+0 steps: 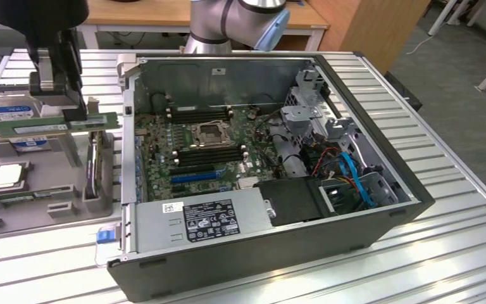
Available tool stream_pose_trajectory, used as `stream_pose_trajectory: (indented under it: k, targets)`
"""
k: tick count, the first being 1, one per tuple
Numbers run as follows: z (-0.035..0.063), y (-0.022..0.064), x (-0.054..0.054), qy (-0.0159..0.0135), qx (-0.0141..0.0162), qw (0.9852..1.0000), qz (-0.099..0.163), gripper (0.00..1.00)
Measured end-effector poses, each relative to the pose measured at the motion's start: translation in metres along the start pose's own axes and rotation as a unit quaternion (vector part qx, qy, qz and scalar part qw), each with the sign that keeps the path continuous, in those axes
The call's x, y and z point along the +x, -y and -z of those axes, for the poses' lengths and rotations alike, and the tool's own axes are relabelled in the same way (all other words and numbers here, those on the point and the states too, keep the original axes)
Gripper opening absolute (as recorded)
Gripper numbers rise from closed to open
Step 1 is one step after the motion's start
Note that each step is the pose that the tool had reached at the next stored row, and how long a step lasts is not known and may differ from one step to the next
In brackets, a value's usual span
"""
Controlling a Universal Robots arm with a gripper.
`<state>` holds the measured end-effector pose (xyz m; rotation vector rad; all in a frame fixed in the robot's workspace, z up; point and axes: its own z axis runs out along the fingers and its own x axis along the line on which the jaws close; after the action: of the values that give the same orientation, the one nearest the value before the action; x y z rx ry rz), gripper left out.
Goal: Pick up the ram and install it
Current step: 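Pick up the ram and move it above insertion slot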
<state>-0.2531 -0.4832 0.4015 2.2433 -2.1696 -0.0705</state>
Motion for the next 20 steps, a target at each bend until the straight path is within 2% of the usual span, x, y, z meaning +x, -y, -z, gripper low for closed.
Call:
stream_pose_trajectory:
  k: [20]
  targets:
    - [0.0013,0.0279,0.001,0.0000,-0.0011,1.0000,0.000,0.11]
